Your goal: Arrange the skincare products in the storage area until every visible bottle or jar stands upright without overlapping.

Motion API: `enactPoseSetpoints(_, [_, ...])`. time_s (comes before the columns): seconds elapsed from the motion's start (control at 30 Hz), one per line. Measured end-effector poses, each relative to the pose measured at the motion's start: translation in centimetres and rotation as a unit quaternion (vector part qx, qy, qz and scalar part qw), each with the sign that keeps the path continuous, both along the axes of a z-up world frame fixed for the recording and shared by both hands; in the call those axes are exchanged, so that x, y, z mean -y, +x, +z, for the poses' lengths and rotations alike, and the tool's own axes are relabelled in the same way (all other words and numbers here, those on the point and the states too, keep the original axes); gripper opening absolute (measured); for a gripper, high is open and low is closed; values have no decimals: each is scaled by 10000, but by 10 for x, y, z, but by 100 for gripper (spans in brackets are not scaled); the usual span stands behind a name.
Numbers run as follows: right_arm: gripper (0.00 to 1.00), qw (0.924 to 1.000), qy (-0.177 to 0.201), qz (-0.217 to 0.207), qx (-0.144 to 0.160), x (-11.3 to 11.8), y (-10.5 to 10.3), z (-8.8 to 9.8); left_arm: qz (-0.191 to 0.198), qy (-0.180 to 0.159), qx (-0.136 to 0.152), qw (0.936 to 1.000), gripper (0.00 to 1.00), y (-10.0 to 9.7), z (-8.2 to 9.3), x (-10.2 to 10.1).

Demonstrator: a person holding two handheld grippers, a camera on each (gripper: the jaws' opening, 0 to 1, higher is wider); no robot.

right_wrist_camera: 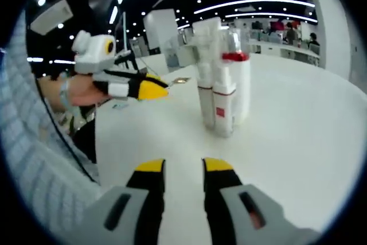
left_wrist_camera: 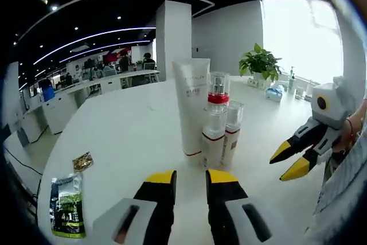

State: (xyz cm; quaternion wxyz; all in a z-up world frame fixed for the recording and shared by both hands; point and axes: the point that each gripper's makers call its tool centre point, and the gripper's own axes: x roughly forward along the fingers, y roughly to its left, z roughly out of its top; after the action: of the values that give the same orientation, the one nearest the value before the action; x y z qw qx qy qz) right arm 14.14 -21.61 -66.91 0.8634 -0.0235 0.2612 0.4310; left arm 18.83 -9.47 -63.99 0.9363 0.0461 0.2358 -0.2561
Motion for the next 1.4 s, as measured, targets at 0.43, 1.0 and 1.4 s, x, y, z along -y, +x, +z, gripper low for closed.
enactPoseSetpoints(0.43, [24, 9971, -73, 721, 220, -28, -4, 17, 787, -252, 224, 9963, 21, -11, 19, -43])
enactPoseSetpoints(1.0, [24, 9977, 366, 511, -236, -56, -3, 16, 1595, -631, -58, 9852, 20, -34, 3, -78])
enactPoseSetpoints(1.4, [27, 9975, 525, 123, -466, -57, 3, 12, 1866, -1259, -176, 9742, 21, -46, -11, -79])
